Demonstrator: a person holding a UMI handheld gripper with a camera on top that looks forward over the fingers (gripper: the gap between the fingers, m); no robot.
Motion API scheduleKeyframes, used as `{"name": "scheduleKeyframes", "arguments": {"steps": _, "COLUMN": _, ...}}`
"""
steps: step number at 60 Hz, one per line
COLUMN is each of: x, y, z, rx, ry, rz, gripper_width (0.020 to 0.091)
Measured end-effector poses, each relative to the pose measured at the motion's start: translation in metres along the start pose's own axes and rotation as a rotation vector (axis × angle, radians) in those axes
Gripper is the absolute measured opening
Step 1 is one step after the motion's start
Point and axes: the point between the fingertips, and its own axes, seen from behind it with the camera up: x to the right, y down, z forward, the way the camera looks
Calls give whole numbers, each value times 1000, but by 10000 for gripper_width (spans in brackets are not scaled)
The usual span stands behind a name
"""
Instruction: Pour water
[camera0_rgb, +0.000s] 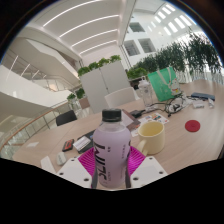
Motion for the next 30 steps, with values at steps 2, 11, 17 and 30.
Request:
{"name": "scheduleKeyframes", "arguments": {"steps": 2, "x": -20, "y": -15, "z": 4, "rx": -1, "ry": -31, "rz": 127, "gripper_width": 378}}
{"name": "scheduleKeyframes", "arguments": {"steps": 11, "x": -27, "y": -70, "z": 39, "rx": -54, "ry": -183, "rz": 809, "gripper_width": 377}}
{"name": "scheduleKeyframes", "arguments": {"steps": 17, "x": -15, "y": -81, "z": 46, "rx": -153, "ry": -289, "rz": 1307, "gripper_width": 376}}
{"name": "scheduleKeyframes", "arguments": {"steps": 30, "x": -15, "y": -111, "z": 63, "rx": -186, "ry": -431, "rz": 1854, "gripper_width": 378}}
